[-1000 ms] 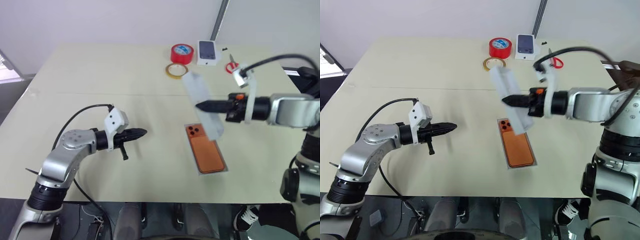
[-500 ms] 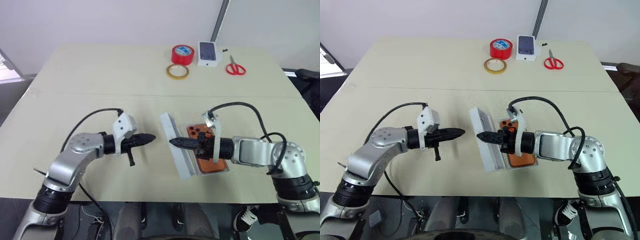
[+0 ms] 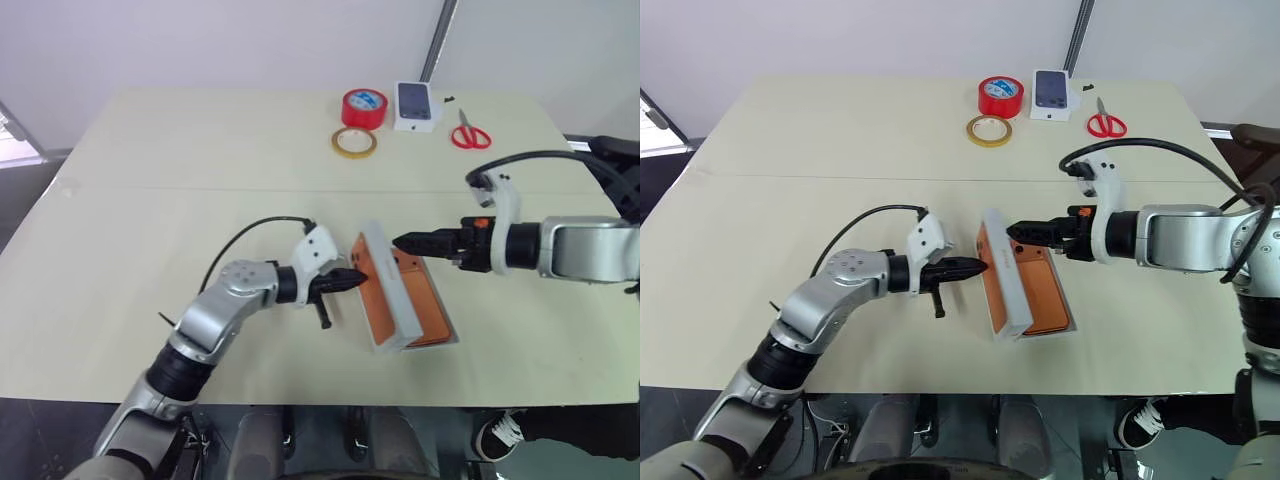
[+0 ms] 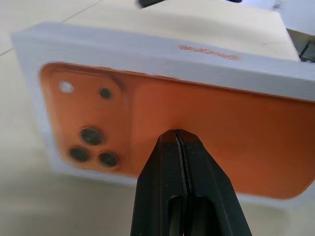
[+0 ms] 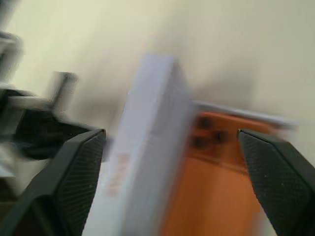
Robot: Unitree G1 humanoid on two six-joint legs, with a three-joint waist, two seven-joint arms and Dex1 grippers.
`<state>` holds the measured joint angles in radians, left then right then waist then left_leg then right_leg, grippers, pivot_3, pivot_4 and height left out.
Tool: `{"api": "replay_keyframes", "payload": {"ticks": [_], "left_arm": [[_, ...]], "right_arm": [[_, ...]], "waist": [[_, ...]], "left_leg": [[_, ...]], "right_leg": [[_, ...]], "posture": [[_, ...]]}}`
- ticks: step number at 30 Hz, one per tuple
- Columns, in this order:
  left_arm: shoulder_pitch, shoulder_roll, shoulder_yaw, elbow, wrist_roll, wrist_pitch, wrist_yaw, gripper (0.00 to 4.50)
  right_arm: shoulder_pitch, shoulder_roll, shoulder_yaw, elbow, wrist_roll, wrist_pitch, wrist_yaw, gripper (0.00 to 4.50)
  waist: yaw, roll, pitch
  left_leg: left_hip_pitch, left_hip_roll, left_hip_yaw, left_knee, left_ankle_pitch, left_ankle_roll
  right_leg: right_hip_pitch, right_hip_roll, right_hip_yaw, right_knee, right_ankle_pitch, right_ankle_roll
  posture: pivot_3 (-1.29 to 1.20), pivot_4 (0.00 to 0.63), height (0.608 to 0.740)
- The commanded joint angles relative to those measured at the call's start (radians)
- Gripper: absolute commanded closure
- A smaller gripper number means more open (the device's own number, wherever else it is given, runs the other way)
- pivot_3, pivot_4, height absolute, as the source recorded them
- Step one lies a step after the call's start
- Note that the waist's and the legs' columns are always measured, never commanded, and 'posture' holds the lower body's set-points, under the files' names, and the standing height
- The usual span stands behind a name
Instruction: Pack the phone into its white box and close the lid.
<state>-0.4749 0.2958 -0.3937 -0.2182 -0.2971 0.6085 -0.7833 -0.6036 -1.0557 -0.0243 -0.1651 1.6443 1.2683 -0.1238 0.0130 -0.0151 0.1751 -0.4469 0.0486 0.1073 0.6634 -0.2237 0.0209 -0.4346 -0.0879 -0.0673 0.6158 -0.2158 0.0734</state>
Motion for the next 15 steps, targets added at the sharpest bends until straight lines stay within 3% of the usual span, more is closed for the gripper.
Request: {"api": "replay_keyframes", "payload": {"ticks": [1, 2, 9, 11, 15], "left_arm": [[-0.02, -0.049, -0.026, 0.004, 0.012, 0.008, 0.03, 4.5], [-0.021, -0.063, -0.023, 0.007, 0.008, 0.016, 0.04, 4.5], [-0.007, -0.038, 0.067, -0.052, -0.034, 0.064, 0.06, 4.5], [-0.006, -0.007, 0.114, -0.071, -0.045, 0.088, 0.067, 4.5], [-0.003, 0.082, 0.16, -0.07, -0.021, 0.108, 0.077, 4.5]], "right_arm": [[-0.004, -0.067, 0.049, -0.097, -0.276, -0.058, 0.192, 0.56], [0.001, -0.087, 0.077, -0.127, -0.355, -0.079, 0.25, 0.85], [0.043, -0.167, 0.21, -0.226, -0.778, -0.249, 0.526, 4.47], [0.069, -0.21, 0.261, -0.247, -0.912, -0.323, 0.602, 4.47], [0.095, -0.185, 0.266, -0.245, -1.012, -0.358, 0.675, 4.47]], "waist": [[0.0, 0.0, 0.0], [0.0, 0.0, 0.0], [-0.001, 0.001, 0.0], [-0.001, 0.001, 0.0], [-0.003, 0.001, 0.0]], "left_leg": [[0.0, 0.0, 0.0, 0.0, 0.0, 0.0], [-0.001, 0.0, 0.0, 0.0, 0.0, 0.0], [-0.002, 0.0, 0.0, 0.0, 0.0, 0.0], [-0.002, 0.0, 0.0, 0.0, 0.0, 0.0], [-0.003, 0.0, 0.0, 0.0, 0.0, 0.0]], "right_leg": [[0.0, 0.0, 0.0, 0.0, 0.0, 0.0], [0.0, 0.0, 0.0, 0.0, 0.0, 0.0], [-0.003, 0.0, 0.0, 0.001, 0.0, 0.0], [-0.004, 0.0, 0.0, 0.001, 0.0, 0.0], [-0.004, 0.0, 0.0, 0.001, 0.0, 0.0]], "posture": [[0.0, 0.15, 0.74], [0.0, 0.15, 0.74], [0.0, 0.15, 0.74], [0.0, 0.15, 0.74], [0.0, 0.15, 0.74]]}}
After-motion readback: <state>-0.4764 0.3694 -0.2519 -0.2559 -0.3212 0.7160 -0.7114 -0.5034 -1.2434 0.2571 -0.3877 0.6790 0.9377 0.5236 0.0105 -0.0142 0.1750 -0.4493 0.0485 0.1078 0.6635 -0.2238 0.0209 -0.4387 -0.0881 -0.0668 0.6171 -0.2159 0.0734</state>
